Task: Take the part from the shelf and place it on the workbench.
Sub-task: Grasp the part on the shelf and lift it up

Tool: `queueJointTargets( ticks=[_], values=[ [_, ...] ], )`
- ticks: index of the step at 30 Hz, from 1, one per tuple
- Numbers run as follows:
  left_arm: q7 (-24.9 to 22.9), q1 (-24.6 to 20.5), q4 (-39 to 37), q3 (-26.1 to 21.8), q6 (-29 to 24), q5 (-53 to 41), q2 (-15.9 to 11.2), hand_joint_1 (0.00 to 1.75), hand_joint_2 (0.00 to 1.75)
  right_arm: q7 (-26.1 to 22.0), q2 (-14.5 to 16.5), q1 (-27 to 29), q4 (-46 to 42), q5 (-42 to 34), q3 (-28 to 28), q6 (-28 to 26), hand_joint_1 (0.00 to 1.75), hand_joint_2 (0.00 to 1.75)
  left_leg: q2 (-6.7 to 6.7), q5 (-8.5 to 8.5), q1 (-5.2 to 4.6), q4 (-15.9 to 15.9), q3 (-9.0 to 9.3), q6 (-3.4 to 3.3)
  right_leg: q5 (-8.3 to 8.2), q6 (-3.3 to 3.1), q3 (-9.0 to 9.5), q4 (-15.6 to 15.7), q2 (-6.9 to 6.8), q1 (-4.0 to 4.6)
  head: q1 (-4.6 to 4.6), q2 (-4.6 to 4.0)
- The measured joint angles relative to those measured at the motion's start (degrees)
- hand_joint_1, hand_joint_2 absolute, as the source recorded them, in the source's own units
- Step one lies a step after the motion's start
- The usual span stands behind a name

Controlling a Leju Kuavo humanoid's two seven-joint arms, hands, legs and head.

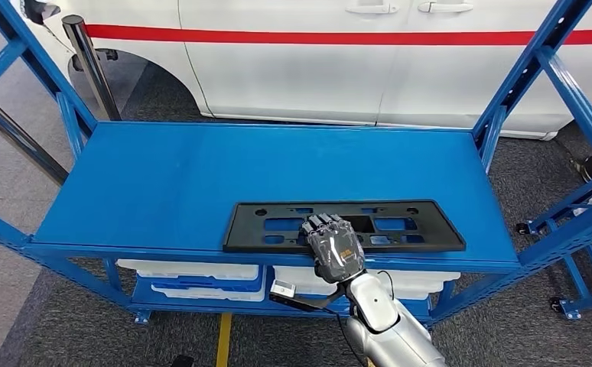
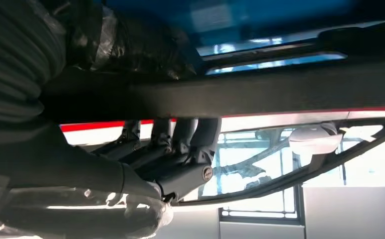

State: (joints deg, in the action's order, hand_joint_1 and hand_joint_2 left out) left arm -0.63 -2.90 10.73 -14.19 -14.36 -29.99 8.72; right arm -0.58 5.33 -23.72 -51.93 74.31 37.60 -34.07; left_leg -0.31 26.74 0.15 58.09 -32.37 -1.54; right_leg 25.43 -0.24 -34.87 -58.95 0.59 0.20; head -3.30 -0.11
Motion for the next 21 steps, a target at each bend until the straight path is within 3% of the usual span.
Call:
queueJointTargets(
  ticks=[9, 21],
  values=[
    [0.52, 0.0, 0.0, -0.57, 0.13, 0.0, 0.02, 0.0, 0.0, -0.44, -0.07, -0.07, -0.45, -0.12, -0.27, 0.08, 1.75, 1.75, -0.01, -0.12, 0.01, -0.23, 0.11, 0.58, 0.06, -0.21, 0.0, -0.12, -0.01, 0.02, -0.01, 0.0],
    [2.03, 0.02, 0.0, -0.79, -0.09, -0.28, 0.04, 0.0, 0.0, -0.6, -0.6, 0.0, -1.43, -0.13, -0.33, 0.38, 1.75, 1.75, -0.01, -0.09, -0.07, -0.08, 0.06, 0.6, 0.04, -0.22, 0.03, -0.12, -0.02, -0.11, -0.02, 0.0]
  ],
)
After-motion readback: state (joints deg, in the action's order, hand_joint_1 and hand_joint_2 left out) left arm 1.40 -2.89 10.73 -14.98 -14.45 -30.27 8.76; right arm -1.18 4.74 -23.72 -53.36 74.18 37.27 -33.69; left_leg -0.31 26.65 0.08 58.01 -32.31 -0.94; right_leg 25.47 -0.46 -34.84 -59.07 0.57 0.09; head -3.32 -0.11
